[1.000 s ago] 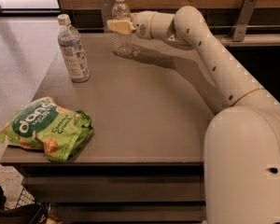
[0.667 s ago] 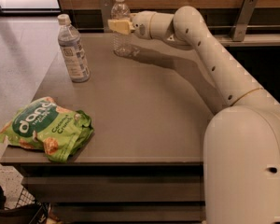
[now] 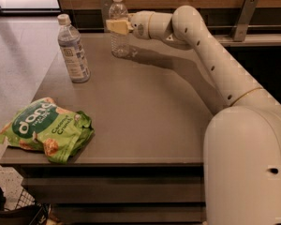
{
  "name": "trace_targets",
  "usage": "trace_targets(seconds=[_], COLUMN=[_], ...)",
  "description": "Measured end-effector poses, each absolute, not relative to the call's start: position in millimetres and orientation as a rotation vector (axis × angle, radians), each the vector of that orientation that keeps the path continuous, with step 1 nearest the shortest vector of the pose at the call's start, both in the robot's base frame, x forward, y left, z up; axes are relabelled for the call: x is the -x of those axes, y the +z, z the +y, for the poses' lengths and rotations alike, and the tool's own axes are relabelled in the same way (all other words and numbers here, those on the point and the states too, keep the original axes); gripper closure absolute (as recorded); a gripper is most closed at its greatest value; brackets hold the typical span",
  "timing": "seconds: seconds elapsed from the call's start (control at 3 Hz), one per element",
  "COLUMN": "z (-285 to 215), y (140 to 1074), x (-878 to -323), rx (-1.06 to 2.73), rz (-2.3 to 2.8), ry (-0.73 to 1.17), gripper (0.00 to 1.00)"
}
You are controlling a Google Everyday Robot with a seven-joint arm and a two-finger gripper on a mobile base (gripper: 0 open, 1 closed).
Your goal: Move water bottle near green rice chip bag
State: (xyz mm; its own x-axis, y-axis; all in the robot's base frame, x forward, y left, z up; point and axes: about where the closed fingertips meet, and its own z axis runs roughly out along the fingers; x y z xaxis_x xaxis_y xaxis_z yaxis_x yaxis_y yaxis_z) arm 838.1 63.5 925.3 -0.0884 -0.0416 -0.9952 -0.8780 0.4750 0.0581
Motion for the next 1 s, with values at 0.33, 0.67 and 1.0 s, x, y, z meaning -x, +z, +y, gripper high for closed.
trace_targets(seconds=[0.33,0.67,1.0], z=[39,20,13], y=[968,1003,1020], x=[-808,-755,-691], rx=[0.861,0.882,0.886], rz=[1.467,1.45,1.464], ry=[0.838,0.827,0.836], gripper=[1.0,1.0,1.0])
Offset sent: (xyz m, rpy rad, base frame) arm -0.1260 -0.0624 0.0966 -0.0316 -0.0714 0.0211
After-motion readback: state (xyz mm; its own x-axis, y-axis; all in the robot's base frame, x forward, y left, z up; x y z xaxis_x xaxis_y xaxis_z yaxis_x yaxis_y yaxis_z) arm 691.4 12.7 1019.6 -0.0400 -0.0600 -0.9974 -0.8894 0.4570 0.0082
